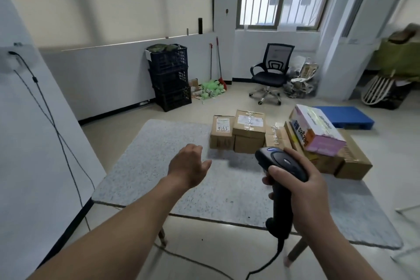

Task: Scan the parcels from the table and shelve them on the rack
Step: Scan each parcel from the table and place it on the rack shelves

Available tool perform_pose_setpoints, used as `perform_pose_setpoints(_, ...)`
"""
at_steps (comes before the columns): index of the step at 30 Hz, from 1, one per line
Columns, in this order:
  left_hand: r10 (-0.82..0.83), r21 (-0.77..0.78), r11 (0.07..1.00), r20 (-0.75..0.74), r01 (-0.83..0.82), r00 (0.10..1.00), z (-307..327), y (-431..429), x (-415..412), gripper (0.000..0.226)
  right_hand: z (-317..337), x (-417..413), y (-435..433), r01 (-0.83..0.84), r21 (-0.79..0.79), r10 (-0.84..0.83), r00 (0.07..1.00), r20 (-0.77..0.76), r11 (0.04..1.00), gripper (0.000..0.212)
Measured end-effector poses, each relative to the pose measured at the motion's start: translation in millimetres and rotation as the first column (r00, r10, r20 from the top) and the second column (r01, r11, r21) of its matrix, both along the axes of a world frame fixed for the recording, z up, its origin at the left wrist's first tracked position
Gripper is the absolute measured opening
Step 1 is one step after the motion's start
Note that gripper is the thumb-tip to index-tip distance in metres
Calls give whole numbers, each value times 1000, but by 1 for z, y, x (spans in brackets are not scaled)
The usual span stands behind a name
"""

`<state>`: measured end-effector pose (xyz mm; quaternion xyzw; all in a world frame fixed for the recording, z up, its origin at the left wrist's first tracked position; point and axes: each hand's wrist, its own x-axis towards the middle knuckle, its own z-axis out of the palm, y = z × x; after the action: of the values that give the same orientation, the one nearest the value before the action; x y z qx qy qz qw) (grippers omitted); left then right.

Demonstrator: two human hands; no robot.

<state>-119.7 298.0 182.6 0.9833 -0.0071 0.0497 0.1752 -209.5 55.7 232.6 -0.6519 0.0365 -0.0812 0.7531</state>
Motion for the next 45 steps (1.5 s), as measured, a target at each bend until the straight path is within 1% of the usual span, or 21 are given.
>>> perform_pose_setpoints(9,-39,-161,987,-86,25,996,-26,-16,176,51,-13,135,-2,116,-32,-116,993,-2,993,44)
perform_pose_setpoints(11,-48,-186,982,-97,30,994,-34,-21,210,49,-18,159,-3,137,-33,-137,990,-18,990,45)
perform_pose_setpoints(13,-54,-221,975,-127,25,990,-43,-27,236,47,-23,178,-4,146,-42,-148,988,-49,988,52)
perform_pose_setpoints(17,-46,-301,954,-200,-17,979,-57,-40,281,40,-31,217,-10,163,-13,-163,983,-89,987,51)
perform_pose_setpoints(20,-6,-363,927,-271,-96,963,-72,-48,312,46,-39,247,-17,165,-22,-166,980,-112,986,54)
perform_pose_setpoints(22,29,-393,906,-306,-154,951,-82,-53,329,49,-47,265,-22,150,-13,-151,980,-133,989,55)
perform_pose_setpoints(25,54,-447,866,-364,-225,930,-96,-64,350,42,-62,292,-32,135,-7,-134,976,-171,991,66)
perform_pose_setpoints(27,59,-473,840,-408,-266,911,-106,-72,362,45,-73,308,-38,126,2,-124,973,-196,992,70)
perform_pose_setpoints(31,84,-455,829,-475,-326,876,-121,-88,384,57,-91,337,-51,117,15,-110,965,-238,993,67)
perform_pose_setpoints(35,83,-450,826,-501,-341,861,-132,-104,399,50,-98,358,-60,93,25,-83,962,-259,995,63)
perform_pose_setpoints(39,99,-443,814,-531,-375,842,-140,-113,411,52,-103,374,-67,78,32,-67,963,-262,996,57)
perform_pose_setpoints(42,112,-474,775,-549,-418,828,-147,-114,417,49,-105,382,-70,57,41,-44,961,-273,997,58)
perform_pose_setpoints(45,108,-517,724,-568,-456,816,-157,-110,422,54,-105,387,-69,38,44,-25,962,-273,998,57)
